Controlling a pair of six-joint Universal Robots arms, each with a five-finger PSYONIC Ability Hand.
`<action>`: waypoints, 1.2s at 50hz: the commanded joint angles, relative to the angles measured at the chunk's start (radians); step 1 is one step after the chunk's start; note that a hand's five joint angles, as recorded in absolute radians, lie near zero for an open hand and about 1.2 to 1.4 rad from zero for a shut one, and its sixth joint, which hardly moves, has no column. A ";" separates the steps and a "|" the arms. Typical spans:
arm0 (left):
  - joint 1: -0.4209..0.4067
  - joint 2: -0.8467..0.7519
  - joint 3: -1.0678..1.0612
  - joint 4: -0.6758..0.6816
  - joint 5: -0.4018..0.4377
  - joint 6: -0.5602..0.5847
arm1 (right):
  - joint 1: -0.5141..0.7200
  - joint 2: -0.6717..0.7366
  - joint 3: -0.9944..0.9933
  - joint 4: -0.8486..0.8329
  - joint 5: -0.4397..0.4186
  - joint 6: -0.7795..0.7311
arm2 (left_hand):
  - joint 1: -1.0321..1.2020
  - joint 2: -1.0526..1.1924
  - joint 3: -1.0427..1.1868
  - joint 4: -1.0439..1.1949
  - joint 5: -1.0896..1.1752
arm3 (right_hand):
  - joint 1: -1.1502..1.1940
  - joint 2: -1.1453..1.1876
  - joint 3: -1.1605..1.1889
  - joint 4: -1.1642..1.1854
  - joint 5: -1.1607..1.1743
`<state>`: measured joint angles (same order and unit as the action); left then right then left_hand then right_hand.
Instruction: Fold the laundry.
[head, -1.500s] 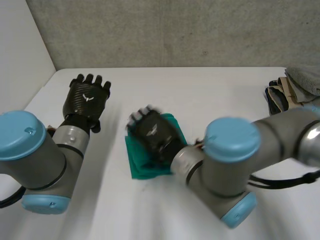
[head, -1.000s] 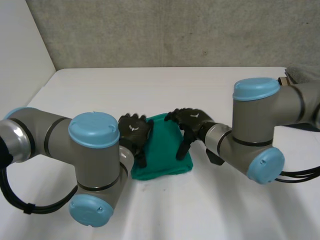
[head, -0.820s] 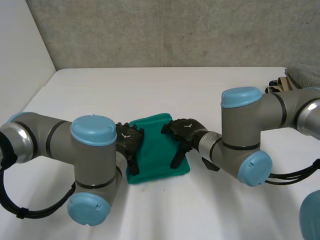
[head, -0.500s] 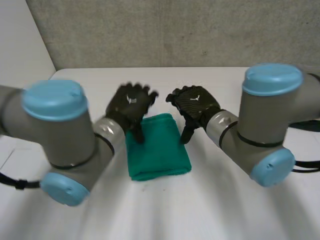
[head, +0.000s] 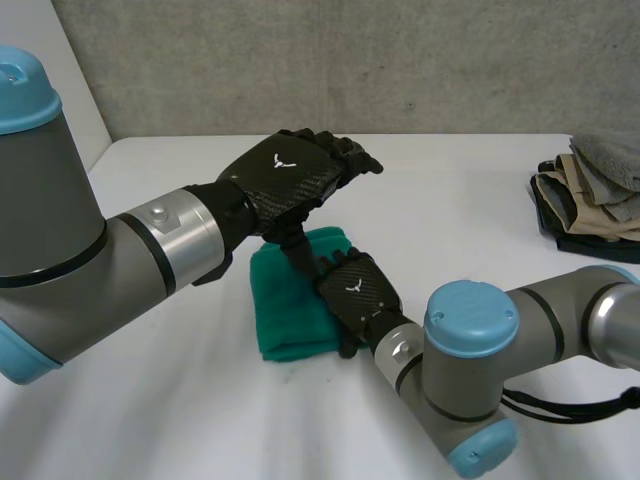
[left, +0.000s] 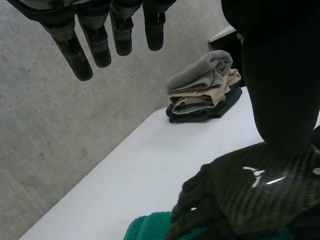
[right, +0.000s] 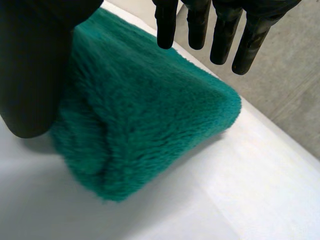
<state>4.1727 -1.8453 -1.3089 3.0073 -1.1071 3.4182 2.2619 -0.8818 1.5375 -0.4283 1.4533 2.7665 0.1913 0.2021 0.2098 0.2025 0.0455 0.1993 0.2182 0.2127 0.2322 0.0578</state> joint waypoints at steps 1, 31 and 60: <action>-0.003 0.000 -0.001 0.007 -0.008 0.001 | -0.002 0.064 -0.056 -0.044 0.012 -0.065 | 0.028 0.017 0.010 0.017 -0.001 | -0.025 -0.044 -0.038 -0.058 -0.058; -0.005 0.011 -0.009 0.007 -0.008 -0.025 | -0.080 0.094 -0.192 -0.017 -0.048 -0.061 | 0.028 0.017 0.010 0.017 -0.001 | 1.197 1.178 1.184 1.164 1.164; 0.003 0.025 -0.009 0.012 -0.007 -0.048 | -0.501 -0.147 0.035 0.175 -0.298 -0.117 | 0.028 0.017 0.010 0.017 -0.001 | 1.197 1.178 1.184 1.164 1.164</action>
<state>4.1755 -1.8192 -1.3167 3.0190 -1.1139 3.3758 1.7984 -1.0441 1.5391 -0.2897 1.2175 2.6834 0.1913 0.2021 0.2098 0.2024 0.0455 0.9283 1.1711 1.1663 1.1866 0.9358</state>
